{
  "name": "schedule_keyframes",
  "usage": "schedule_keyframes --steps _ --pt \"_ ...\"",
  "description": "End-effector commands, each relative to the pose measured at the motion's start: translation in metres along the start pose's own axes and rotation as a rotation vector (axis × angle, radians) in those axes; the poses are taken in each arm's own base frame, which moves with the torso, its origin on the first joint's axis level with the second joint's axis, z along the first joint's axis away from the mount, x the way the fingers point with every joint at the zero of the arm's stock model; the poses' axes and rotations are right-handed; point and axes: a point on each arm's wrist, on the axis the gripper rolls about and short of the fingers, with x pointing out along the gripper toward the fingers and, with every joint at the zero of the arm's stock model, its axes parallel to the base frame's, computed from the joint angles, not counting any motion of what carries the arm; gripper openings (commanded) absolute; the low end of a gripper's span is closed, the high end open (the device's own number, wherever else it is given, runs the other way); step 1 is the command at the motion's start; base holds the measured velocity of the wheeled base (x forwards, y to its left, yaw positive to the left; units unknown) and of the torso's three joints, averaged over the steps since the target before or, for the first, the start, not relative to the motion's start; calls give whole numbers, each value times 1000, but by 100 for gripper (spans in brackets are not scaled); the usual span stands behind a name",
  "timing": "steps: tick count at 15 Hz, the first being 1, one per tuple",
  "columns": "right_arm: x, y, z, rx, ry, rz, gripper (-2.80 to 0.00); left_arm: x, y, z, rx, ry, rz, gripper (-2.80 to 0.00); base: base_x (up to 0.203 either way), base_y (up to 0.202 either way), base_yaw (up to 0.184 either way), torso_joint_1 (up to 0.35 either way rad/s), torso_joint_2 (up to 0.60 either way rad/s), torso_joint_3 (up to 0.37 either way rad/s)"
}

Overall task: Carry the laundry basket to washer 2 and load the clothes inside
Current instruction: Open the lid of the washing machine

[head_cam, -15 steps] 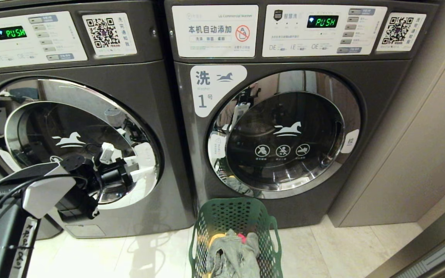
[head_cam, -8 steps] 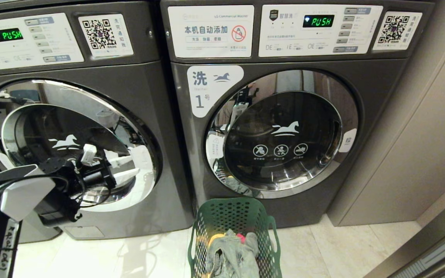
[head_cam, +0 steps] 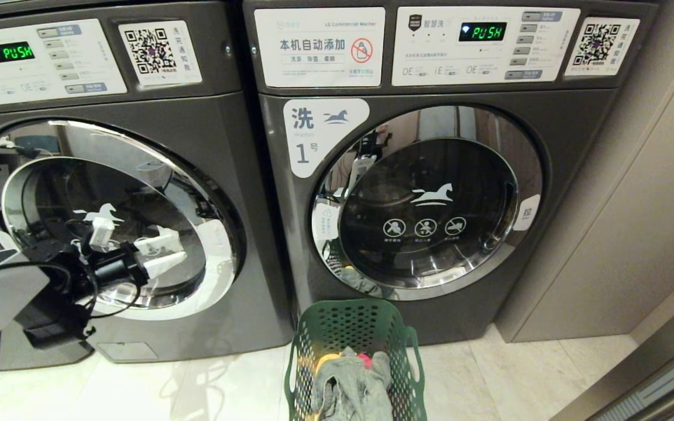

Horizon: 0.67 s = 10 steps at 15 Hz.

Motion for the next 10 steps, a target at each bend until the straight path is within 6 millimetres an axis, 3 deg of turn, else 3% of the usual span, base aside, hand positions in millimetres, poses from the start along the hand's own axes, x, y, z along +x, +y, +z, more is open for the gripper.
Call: schedule_keyframes --steps 1,4,8,10 --pt "0 0 0 0 1 1 -280 -20 -21 58 55 -14 25 0 0 0 0 0 0 0" --pt "0 0 0 0 1 1 -280 -70 -83 144 118 -31 128 0 0 0 0 0 0 0" --pt "0 0 0 0 1 1 -280 -179 -180 233 245 -52 530 0 0 0 0 0 0 0" --pt "0 0 0 0 1 1 -280 -194 -242 283 295 -133 711 0 0 0 0 0 0 0"
